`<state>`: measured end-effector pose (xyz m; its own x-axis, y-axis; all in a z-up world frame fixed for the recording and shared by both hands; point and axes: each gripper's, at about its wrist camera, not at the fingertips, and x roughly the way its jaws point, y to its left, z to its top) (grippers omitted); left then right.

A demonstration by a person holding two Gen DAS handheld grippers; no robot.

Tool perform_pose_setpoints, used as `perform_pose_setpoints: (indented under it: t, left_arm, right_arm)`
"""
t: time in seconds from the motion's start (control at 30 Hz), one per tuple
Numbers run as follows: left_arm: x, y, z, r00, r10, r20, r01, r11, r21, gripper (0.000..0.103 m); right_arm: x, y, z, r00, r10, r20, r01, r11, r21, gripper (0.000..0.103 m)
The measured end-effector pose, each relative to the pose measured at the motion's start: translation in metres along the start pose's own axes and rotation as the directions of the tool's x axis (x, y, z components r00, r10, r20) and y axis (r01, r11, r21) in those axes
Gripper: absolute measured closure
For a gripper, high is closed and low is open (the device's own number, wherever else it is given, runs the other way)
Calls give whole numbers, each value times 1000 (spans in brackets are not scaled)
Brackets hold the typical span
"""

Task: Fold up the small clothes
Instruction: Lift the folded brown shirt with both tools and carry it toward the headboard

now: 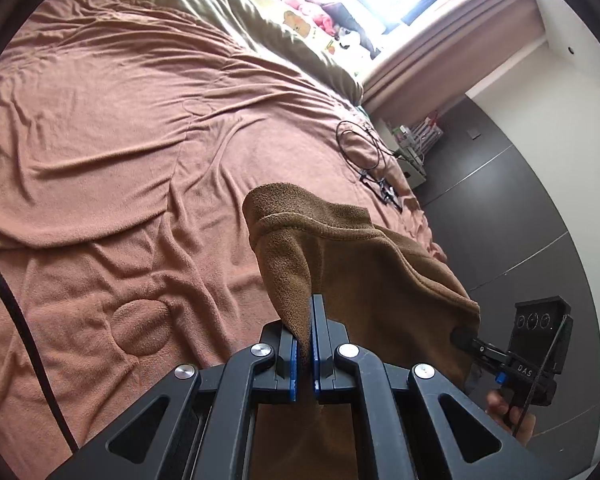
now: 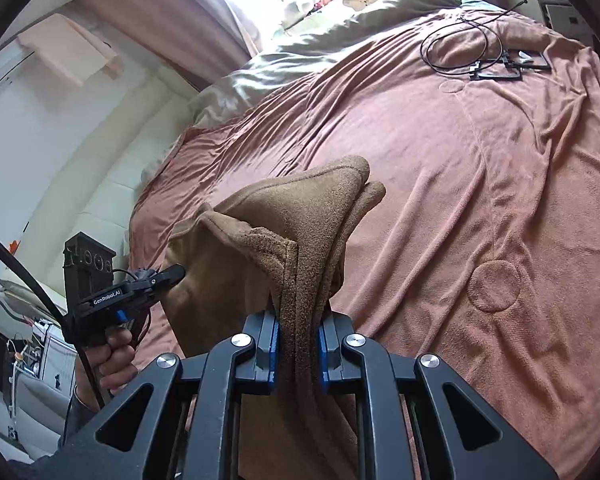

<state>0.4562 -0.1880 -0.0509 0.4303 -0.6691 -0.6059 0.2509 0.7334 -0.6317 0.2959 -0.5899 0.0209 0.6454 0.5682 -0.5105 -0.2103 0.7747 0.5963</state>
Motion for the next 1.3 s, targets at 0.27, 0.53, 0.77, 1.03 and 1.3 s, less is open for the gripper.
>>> perform_pose_setpoints:
  t: [0.27,0.53,0.77,1.03,1.3]
  left_arm:
    - [-47,-31,-7,998,-30,63,27,999,46,99]
    - [-100,-57,-17,988,-78,134,66,994,92,99]
    - [-150,-69,-20,975,-97,201,74,990,122,99]
    - [-215,-62,-22,955,-98,279,62,989,134,99]
    - [-288,-43,-24,931,-29,365,-17,992,122,99]
  right_arm:
    - [-46,21,-17,998,11,61,-8,999,-44,92]
    - [-95,59,-32,992,22,126,-8,994,-110,92]
    - [-122,98,-46,985,61,161,-31,982,-185,92]
    - [-116,139,-53,983,123,134,-85,963,-256,92]
    - [-80,169,-47,976,193,101,-154,939,-308,92]
